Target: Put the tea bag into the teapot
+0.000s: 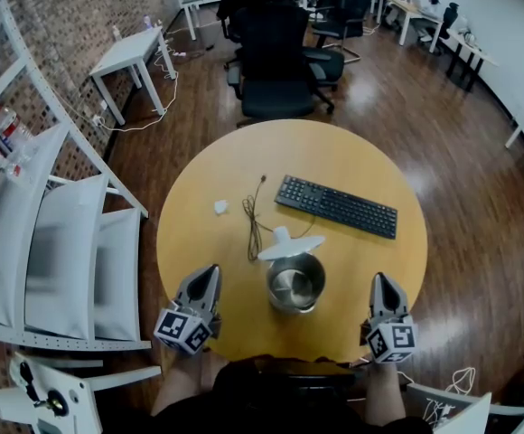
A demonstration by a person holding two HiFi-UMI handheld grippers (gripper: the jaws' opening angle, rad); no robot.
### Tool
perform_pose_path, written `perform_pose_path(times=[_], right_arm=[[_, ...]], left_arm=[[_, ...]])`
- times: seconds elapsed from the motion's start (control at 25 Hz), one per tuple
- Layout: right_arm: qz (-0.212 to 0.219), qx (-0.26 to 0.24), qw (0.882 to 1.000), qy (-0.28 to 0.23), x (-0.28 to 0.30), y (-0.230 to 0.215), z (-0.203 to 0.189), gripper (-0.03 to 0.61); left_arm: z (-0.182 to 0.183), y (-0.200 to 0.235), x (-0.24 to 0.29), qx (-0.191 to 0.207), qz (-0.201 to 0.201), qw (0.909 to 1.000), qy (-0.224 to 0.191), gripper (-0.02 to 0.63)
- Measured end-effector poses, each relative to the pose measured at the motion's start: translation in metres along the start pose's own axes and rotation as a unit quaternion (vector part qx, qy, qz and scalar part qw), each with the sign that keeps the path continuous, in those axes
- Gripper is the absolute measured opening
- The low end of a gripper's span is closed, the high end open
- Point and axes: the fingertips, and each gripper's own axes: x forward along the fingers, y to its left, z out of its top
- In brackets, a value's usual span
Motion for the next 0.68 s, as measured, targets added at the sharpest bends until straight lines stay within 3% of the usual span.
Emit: perform_pose_path(times=[0.48, 0.68], right_arm=[[0.0, 0.004, 1.0, -0.005, 0.0, -0.002, 0.003, 0.002], [-0.019, -0.015, 1.0, -0.02, -0.004, 0.01, 0.036, 0.002]], left_arm=[[0.007, 0.007, -0.004, 0.004, 0.011, 0.9998, -0.015, 0.002], [0.01, 0.004, -0.003, 0.004, 0.008, 0.9998, -0.018, 0.002]])
